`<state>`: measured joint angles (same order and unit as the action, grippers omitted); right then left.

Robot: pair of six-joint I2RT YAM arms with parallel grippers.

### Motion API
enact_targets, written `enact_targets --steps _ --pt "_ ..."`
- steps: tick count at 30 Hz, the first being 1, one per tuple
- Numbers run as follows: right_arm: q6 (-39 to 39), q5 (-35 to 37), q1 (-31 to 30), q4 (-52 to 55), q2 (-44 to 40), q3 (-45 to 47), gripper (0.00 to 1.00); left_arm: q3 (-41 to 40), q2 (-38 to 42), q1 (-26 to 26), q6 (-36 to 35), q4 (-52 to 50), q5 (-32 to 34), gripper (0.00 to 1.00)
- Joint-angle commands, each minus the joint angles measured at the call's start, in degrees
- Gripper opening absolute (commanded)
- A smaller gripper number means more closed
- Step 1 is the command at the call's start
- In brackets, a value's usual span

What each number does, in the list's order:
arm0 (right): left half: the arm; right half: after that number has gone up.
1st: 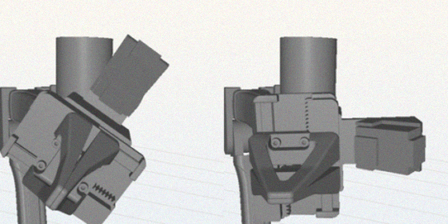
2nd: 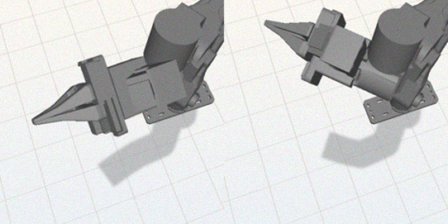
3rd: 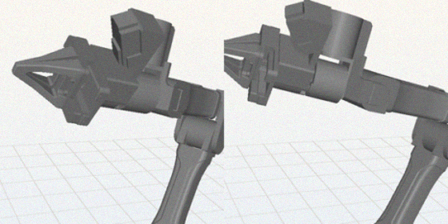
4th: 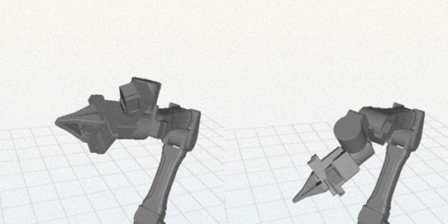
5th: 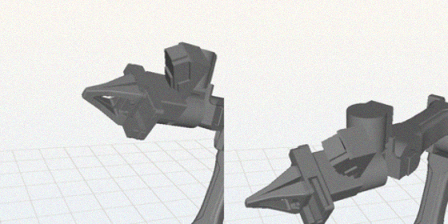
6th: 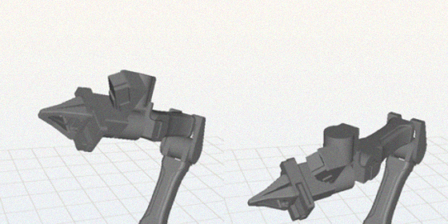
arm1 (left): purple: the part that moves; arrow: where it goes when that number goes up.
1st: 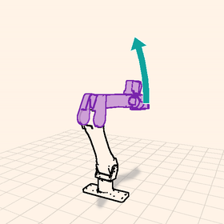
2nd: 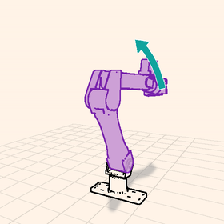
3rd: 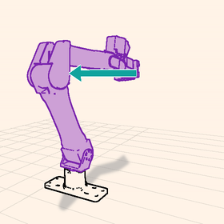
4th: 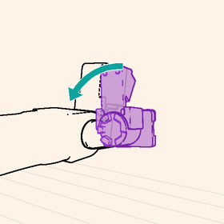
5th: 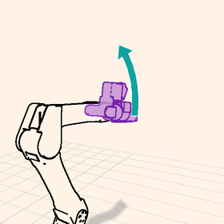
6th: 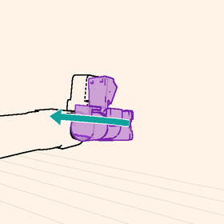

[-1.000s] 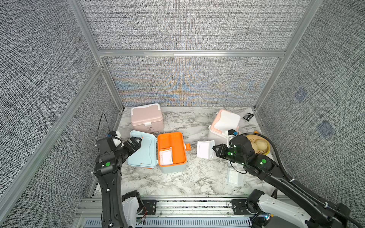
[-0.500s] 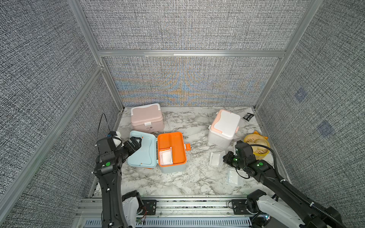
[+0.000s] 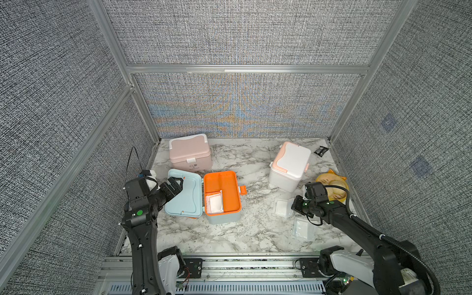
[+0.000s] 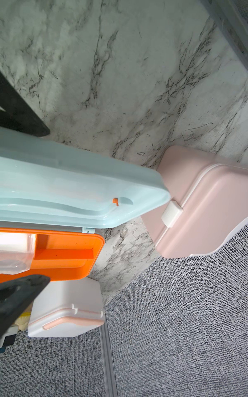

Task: Open first aid kits and take out gauze
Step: Place the gauze at the center of the board.

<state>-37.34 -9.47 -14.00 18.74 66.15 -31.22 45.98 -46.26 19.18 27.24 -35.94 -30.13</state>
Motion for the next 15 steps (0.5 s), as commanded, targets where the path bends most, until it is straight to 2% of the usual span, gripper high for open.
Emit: enact_targets --steps 1,7,15 --pt "2.09 -1.99 0.34 -2.66 1.96 -0.68 0.00 -0.18 -0.05 -0.01 -0.08 1.18 -0.98 0.98" --pt "1.75 -2.98 0.69 -5.75 6.66 -2.32 0.00 -0.18 -0.06 -0.01 -0.07 1.28 -1.21 0.98" --pt "1.51 -4.44 0.65 -0.66 4.91 -4.43 0.48 -0.36 -0.06 0.02 0.12 1.69 -1.52 0.98"
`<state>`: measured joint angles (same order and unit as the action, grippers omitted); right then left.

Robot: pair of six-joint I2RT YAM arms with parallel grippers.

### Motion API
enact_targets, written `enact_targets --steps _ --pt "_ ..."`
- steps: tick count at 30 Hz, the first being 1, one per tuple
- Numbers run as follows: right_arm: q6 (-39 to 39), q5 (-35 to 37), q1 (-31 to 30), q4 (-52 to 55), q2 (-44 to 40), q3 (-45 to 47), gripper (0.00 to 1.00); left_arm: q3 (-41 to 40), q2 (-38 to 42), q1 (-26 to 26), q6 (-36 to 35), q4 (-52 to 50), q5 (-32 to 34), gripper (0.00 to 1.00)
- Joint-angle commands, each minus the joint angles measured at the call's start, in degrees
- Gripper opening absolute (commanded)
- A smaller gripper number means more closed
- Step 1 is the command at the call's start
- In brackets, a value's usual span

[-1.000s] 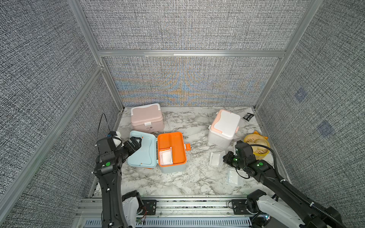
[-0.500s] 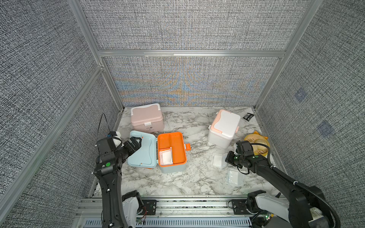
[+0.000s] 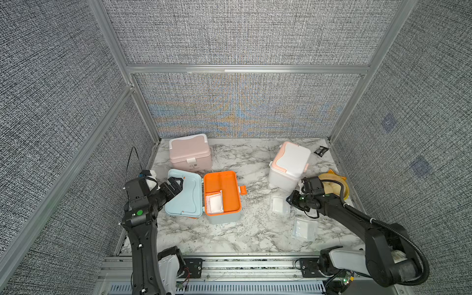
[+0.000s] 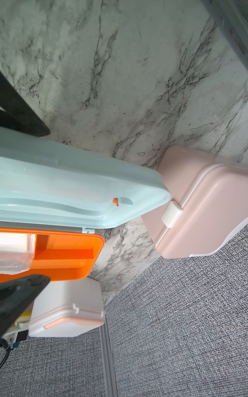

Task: Open first aid kits and take out gauze
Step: Place the gauze at the center of the board.

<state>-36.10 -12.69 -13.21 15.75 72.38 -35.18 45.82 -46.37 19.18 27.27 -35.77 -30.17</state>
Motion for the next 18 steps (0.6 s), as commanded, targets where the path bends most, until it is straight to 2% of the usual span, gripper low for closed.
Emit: enact_targets --steps 1,4,11,14,18 --pt "0.45 -1.53 -0.13 3.88 -2.37 -0.67 0.53 -0.17 0.05 -0.02 0.08 1.50 -1.54 0.98" --pt "1.34 -3.00 -0.15 7.69 -6.56 -1.40 0.65 -0.30 -0.17 -0.08 0.16 1.61 -1.69 0.98" --pt "2.34 -6.74 -3.75 14.16 -15.27 -5.80 0.81 0.01 -1.21 -0.09 0.09 1.18 -1.37 0.98" --pt "2.27 -6.85 -7.07 15.79 -14.57 -10.74 0.86 -0.06 -0.95 -0.02 0.13 1.31 -1.52 0.98" --pt "3.85 -4.70 -14.57 18.56 -8.98 -21.13 0.93 -0.37 -0.64 -0.02 0.32 1.78 -1.70 0.98"
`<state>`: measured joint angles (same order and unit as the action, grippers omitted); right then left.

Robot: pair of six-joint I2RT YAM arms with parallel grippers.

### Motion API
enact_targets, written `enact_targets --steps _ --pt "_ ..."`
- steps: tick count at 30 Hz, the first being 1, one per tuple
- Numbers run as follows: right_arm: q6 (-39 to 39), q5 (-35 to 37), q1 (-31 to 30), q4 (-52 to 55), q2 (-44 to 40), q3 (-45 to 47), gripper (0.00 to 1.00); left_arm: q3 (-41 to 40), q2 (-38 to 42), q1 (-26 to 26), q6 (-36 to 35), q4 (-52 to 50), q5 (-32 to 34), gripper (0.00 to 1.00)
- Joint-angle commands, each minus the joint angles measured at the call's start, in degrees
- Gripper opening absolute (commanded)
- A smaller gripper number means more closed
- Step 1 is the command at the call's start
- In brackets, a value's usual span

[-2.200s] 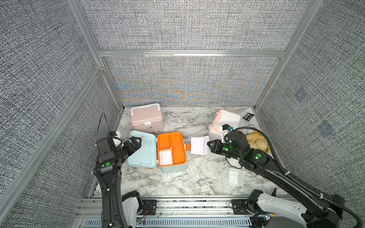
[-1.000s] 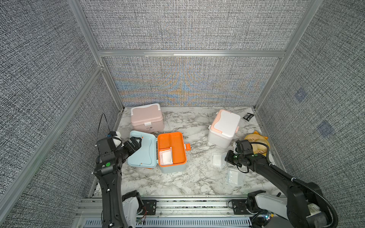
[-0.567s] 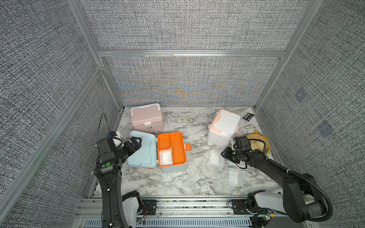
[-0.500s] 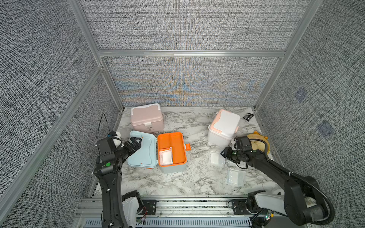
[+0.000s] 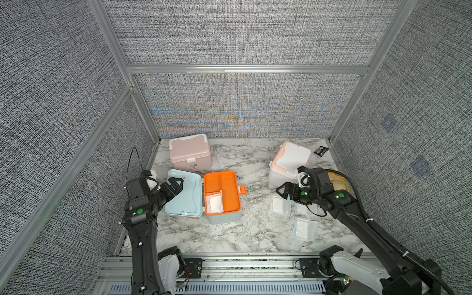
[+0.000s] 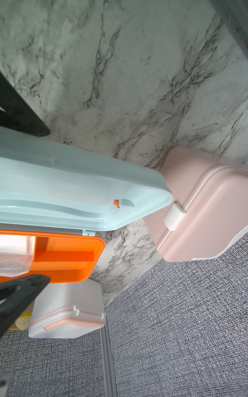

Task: Open first aid kits and take out gauze
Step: Pick up the gauze from the first aid kit.

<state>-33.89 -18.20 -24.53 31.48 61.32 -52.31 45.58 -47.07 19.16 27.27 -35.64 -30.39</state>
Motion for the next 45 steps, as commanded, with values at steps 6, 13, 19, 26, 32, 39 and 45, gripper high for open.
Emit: enact_targets --steps 6,13,19,26,32,39,45 --pt "5.28 4.70 -15.20 7.12 15.16 -22.51 0.99 -0.40 -0.43 -0.04 0.57 2.15 -2.30 0.98" --pt "8.09 9.54 -24.64 8.72 28.69 -36.60 0.99 -0.66 -0.68 -0.03 0.90 2.84 -2.87 0.98" --pt "3.76 11.39 -27.60 4.36 35.89 -39.11 0.94 -0.75 -1.52 -0.02 0.97 3.20 -4.02 0.98" --pt "0.33 9.26 -28.33 3.00 43.25 -42.32 0.77 -0.88 -1.45 0.00 1.12 3.56 -4.05 0.98" --pt "-0.80 6.97 -29.07 3.79 47.81 -44.88 0.58 -0.93 -1.27 0.01 1.17 3.58 -3.94 0.98" --pt "-3.22 7.24 -30.66 3.21 48.16 -42.24 0.40 -1.00 -1.36 0.00 1.22 3.68 -3.89 0.98" --pt "-3.64 8.03 -30.75 3.10 47.29 -40.50 0.32 -1.02 -1.19 0.00 1.22 3.78 -3.96 0.98"
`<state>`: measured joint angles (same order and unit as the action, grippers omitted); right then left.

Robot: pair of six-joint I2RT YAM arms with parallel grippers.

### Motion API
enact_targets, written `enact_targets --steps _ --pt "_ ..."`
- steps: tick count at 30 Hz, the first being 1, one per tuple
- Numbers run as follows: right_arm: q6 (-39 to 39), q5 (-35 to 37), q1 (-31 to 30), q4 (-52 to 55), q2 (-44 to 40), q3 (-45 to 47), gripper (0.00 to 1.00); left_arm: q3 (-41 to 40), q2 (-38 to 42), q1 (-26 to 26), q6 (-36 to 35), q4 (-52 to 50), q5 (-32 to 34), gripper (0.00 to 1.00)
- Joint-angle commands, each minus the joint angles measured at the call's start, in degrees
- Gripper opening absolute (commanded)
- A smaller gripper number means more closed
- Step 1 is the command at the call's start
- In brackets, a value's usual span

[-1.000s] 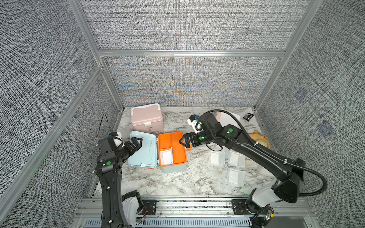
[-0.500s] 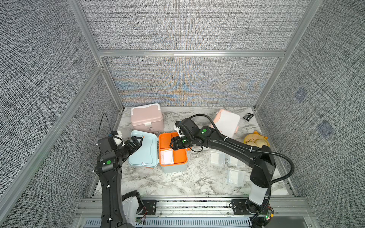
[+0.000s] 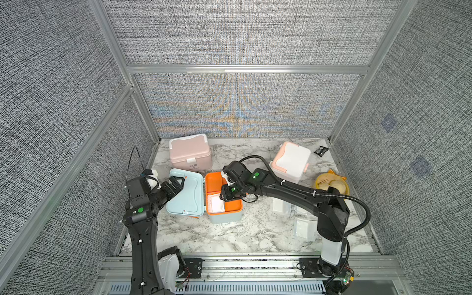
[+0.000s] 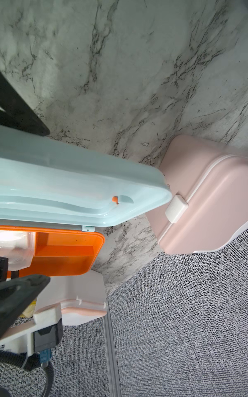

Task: Open first aid kits and take out gauze
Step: Pick up the gauze from the first aid kit.

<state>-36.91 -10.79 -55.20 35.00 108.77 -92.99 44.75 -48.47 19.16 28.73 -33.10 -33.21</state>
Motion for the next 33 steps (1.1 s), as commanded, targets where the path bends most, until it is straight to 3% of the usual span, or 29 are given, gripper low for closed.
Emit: enact_targets --steps 1,5,6,12,24,33 --pt "-0.73 0.50 -0.17 -0.37 -0.02 0.18 0.27 -0.18 0.19 0.01 -0.25 1.26 -1.10 0.98" --pt "-0.69 0.61 -0.11 -0.20 0.13 -0.09 0.21 -0.17 0.27 0.07 -0.23 1.28 -1.08 0.98" --pt "-0.63 0.66 -0.17 0.00 0.15 -0.25 0.15 -0.19 0.29 0.06 -0.21 1.29 -1.09 0.98" --pt "-0.93 1.23 -0.26 0.13 -1.54 -0.71 0.00 -0.11 0.29 0.02 -0.22 1.24 -1.07 0.98" --pt "-2.04 2.00 -0.04 -5.10 -13.62 5.22 0.00 -0.03 0.54 0.08 -0.41 0.99 -0.76 0.98" --pt "-5.34 7.69 2.58 -5.91 -31.96 20.72 0.00 -0.02 0.57 0.06 -0.33 1.02 -0.78 0.98"
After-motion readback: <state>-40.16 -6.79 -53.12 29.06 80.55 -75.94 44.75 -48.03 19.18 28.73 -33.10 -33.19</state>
